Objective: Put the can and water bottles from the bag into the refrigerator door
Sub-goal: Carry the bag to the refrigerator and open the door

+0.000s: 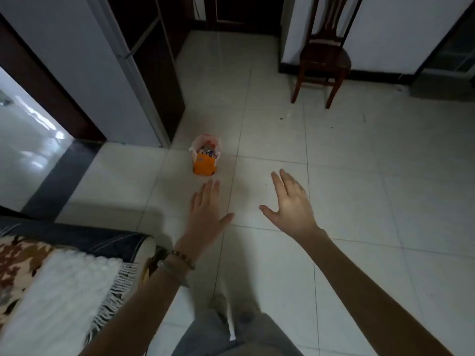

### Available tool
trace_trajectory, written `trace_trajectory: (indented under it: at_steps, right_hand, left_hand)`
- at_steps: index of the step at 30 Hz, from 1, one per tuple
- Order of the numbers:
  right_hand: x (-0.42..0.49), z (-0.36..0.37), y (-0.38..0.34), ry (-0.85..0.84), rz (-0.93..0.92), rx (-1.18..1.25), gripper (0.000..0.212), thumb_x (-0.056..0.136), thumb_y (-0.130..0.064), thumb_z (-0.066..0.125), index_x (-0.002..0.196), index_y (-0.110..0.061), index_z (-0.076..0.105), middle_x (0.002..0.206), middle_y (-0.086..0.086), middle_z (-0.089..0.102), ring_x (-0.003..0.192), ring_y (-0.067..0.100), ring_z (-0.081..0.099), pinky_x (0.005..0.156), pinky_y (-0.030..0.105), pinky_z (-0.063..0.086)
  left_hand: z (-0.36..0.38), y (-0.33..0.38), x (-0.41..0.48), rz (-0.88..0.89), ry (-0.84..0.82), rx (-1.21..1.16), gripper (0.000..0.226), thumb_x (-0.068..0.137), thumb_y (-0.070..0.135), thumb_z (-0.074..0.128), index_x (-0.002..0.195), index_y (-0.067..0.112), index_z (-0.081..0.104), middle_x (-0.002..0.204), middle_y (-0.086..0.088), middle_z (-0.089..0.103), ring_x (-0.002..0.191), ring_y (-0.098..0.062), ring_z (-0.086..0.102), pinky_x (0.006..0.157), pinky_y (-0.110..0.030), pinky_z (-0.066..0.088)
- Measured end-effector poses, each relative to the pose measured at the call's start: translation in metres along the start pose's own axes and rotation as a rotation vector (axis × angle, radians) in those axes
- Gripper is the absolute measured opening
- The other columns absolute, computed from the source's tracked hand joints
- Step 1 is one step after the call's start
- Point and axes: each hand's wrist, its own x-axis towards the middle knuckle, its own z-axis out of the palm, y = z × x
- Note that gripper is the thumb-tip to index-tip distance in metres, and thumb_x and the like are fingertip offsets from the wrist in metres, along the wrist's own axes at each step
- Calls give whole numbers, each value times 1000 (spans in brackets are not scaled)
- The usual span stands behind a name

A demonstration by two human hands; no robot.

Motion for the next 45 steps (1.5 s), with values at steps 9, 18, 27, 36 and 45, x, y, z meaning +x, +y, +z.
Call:
trace_trajectory:
  at_steps: [9,18,27,36,45]
  right_hand:
    - [-17,15,26,32,60,74,77,77,-54,55,131,1,45,135,25,48,125,40,45,99,54,40]
    - [11,18,54,2,116,103,80,76,-47,67,136,-2,38,143,23,38,131,40,36,105,54,31]
    - [103,23,84,14,168,137,82,80,-44,65,141,-6,28,150,20,26,139,35,23,111,49,23]
    - [265,26,105,19,146,123,82,81,-44,64,142,-4,27,150,21,26,139,36,22,111,46,21]
    - [399,21,125,36,117,133,80,82,-48,60,141,-5,28,149,22,27,138,37,24,110,51,24]
  left_hand:
    - [27,1,3,8,-64,94,84,89,48,49,146,6,5,155,-16,9,142,-30,9,114,-42,9]
    - [49,6,25,-12,-101,81,85,88,49,51,146,5,8,154,-18,11,142,-32,10,113,-42,8]
    - [47,-10,133,-38,-39,43,86,86,48,55,145,4,11,153,-19,13,141,-32,12,112,-41,8]
    - [29,-45,286,-81,-14,58,88,81,46,63,143,2,19,147,-23,29,135,-37,29,109,-46,23]
    - [17,-55,409,-51,-16,41,89,79,47,64,143,2,21,147,-21,30,132,-38,33,108,-51,30]
